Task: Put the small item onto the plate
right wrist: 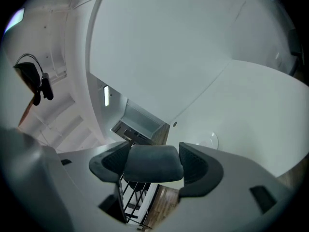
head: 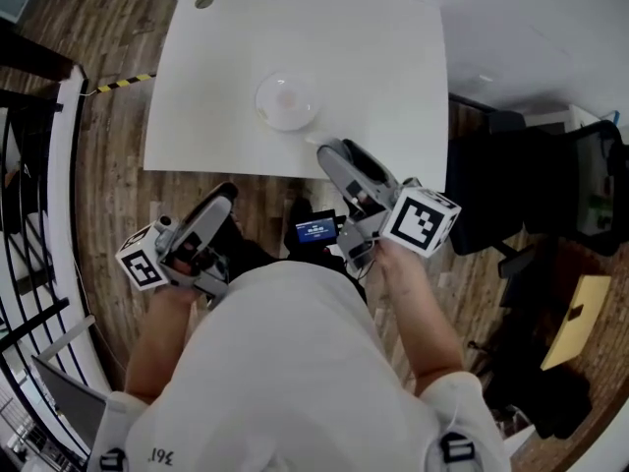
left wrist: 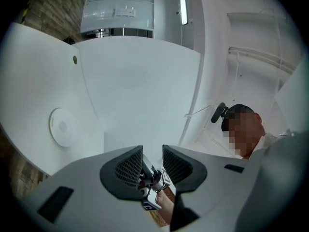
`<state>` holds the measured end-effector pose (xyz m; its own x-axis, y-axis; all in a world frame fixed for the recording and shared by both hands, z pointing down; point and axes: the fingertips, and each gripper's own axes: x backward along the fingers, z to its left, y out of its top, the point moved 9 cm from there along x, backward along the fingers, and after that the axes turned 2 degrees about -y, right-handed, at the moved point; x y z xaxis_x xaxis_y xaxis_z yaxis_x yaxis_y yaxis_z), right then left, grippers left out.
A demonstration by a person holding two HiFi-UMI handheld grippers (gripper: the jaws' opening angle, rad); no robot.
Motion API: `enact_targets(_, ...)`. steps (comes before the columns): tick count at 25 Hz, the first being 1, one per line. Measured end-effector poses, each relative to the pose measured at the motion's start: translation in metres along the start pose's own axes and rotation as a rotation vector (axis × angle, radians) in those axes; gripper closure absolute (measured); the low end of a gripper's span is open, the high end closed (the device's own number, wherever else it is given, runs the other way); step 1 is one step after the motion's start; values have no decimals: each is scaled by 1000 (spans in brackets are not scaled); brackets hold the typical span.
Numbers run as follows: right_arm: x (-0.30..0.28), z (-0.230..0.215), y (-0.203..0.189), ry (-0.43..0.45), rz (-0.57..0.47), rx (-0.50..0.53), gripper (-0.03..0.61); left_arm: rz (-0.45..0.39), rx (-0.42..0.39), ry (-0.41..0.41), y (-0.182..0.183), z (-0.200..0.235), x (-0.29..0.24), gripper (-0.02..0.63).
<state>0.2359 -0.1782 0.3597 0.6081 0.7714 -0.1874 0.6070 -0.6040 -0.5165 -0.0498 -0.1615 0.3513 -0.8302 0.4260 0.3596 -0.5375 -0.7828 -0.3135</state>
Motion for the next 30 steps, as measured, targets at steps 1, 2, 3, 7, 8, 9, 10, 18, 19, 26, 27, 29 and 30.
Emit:
enact_targets(1, -3, -4, 3, -1, 9, -2, 265, -5, -3, 7, 1, 3, -3, 497)
enact_targets(2, -7, -7, 4, -3, 16, -6, 265, -7, -2, 16, 2, 5, -4, 497)
enact_targets(3, -10, -8, 6, -3, 22, -9, 265, -7, 0, 25, 4, 7, -5, 497)
enact_targets(7, -25, -8, 5, -12, 39, 5, 265, -3, 12, 42, 15, 14, -2, 497)
enact_targets(8, -28, -8, 4, -21, 39, 12, 265, 3, 16, 43, 18, 16, -1, 497)
enact_targets(9, -31, -8, 3, -33, 39, 19, 265, 12, 19, 45, 21, 19, 0, 497)
enact_targets(10, -35, -9, 0, -47, 38, 28, 265, 23, 22, 47, 24, 21, 2, 497)
enact_targets(18, -46, -17, -19, -166, 30, 75, 265, 97, 52, 54, 42, 37, 6, 497)
enact_targets(19, -47, -18, -21, -177, 31, 78, 265, 107, 53, 57, 43, 39, 8, 497)
enact_targets(26, -62, -27, -35, -240, 64, 112, 265, 154, 65, 92, 49, 54, 23, 497)
enact_targets(27, -65, -28, -36, -245, 68, 115, 265, 158, 66, 95, 50, 57, 24, 497)
enact_targets(29, -71, -32, -39, -261, 78, 126, 265, 164, 73, 99, 51, 63, 24, 497)
enact_targets(30, -74, -34, -39, -272, 85, 137, 265, 166, 79, 100, 51, 65, 24, 497)
